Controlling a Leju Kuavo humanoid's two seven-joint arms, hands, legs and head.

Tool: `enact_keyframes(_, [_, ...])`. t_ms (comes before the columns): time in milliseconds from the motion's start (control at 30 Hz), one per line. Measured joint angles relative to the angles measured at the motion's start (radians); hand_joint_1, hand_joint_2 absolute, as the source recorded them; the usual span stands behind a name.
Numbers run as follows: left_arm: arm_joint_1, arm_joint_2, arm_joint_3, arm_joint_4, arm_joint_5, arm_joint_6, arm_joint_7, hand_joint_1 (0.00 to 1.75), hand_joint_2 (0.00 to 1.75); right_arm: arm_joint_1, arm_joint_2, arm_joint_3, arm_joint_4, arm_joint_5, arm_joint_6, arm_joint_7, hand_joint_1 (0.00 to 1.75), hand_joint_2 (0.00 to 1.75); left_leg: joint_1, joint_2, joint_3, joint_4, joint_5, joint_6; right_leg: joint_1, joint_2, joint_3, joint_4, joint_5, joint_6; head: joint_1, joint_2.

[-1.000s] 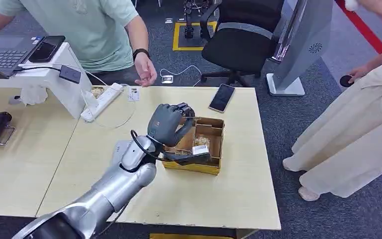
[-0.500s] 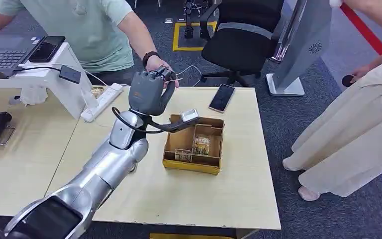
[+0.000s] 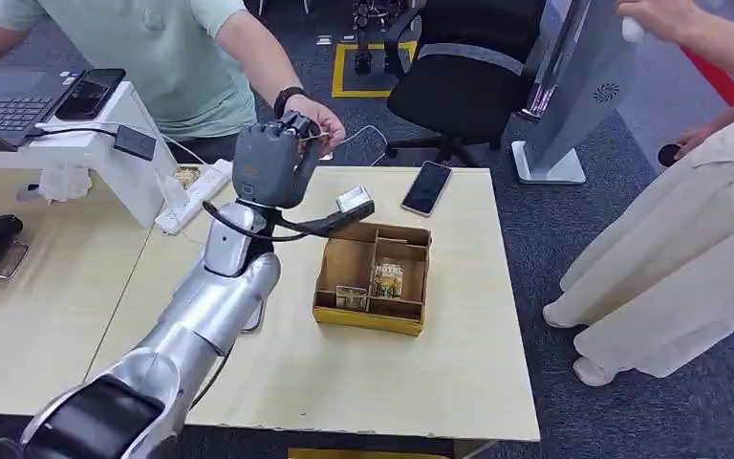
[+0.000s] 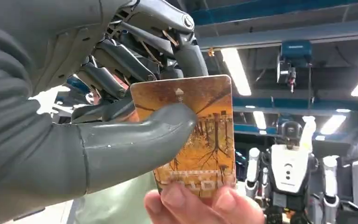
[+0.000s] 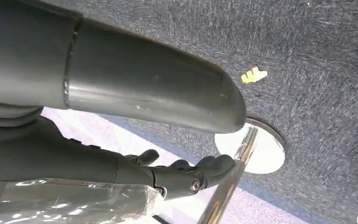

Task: Pass the card to the sensor for recognition and then transmit it.

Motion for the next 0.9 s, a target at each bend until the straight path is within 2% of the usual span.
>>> enact_keyframes(267, [0.018,-0.034,0.072,0.040,-0.041,0.000,-0.010,1.75,1.75,0.000,0.001,0.000,0.000,-0.001,0.000,0.000,0.00,0.00,0.000,0.000,0.000,0.000,0.000,0.000,0.000,0.000,0.000,0.000,0.000,0.000,0.000,0.000])
enact_keyframes(733, [0.034,-0.048,0.095,0.069,-0.040,0.001,-0.016,1.75,1.75,0.000,0.001,0.000,0.002,-0.001,0.000,-0.003,0.00,0.00,0.000,0.000,0.000,0.000,0.000,0.000,0.000,0.000,0.000,0.000,0.000,0.000,0.000,0.000])
enact_keyframes(767, [0.038,-0.048,0.095,0.069,-0.041,0.001,-0.018,1.69,1.75,0.000,0.001,0.000,0.003,-0.001,0.000,-0.003,0.00,0.00,0.000,0.000,0.000,0.000,0.000,0.000,0.000,0.000,0.000,0.000,0.000,0.000,0.000,0.000])
enact_keyframes(800, [0.042,-0.048,0.095,0.069,-0.041,0.001,-0.023,1.47,1.75,0.000,0.001,0.000,0.004,-0.001,0.000,-0.003,0.00,0.00,0.000,0.000,0.000,0.000,0.000,0.000,0.000,0.000,0.000,0.000,0.000,0.000,0.000,0.000])
enact_keyframes(833, [0.044,-0.048,0.095,0.069,-0.040,0.001,-0.028,0.10,1.75,0.000,0.001,0.000,0.005,-0.001,0.000,-0.003,0.00,0.00,0.000,0.000,0.000,0.000,0.000,0.000,0.000,0.000,0.000,0.000,0.000,0.000,0.000,0.000])
enact_keyframes(900, [0.046,-0.051,0.095,0.069,-0.037,0.001,-0.036,0.49,1.75,0.000,0.001,0.000,0.005,-0.001,0.000,-0.003,0.00,0.00,0.000,0.000,0.000,0.000,0.000,0.000,0.000,0.000,0.000,0.000,0.000,0.000,0.000,0.000])
